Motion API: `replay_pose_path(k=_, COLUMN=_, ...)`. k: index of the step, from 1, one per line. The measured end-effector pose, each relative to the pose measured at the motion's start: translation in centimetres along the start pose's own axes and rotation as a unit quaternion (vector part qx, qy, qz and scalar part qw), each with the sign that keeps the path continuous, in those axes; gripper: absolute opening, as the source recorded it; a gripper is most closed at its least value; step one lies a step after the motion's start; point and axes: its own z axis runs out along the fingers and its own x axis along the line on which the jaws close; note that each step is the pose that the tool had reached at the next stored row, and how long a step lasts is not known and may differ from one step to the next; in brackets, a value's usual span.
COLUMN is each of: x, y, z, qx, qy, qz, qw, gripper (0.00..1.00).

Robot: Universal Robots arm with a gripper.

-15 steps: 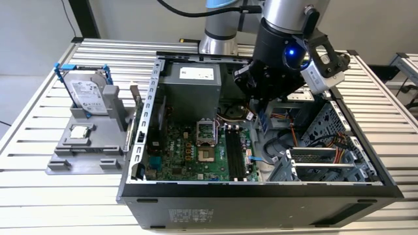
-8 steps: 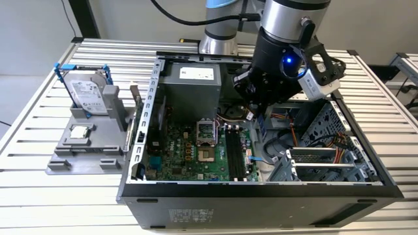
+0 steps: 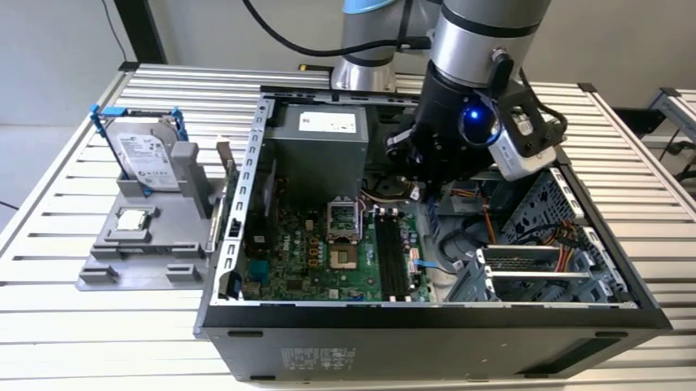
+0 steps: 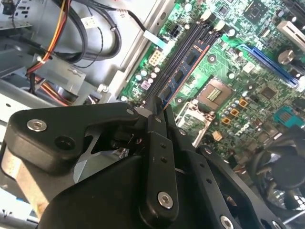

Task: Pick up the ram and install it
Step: 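Insert the ram into the slot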

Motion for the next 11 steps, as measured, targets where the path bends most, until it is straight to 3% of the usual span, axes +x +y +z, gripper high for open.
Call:
replay_pose_path(k=3, x=0.03, y=-0.01, z=0.54, qx=0.0006, qy=-0.0005, qz=0.016, qw=0.99987, gripper=0.00)
replay_pose_path(k=6, x=0.10, y=0.01, z=1.09, qx=0.0005, qy=-0.0026, qz=0.017, qw=0.99986, gripper=0.00)
replay_pose_path(k=11, x=0.27, y=-0.01, z=2.00, qx=0.0006, qy=-0.0029, qz=0.019, qw=0.99981, gripper=0.00)
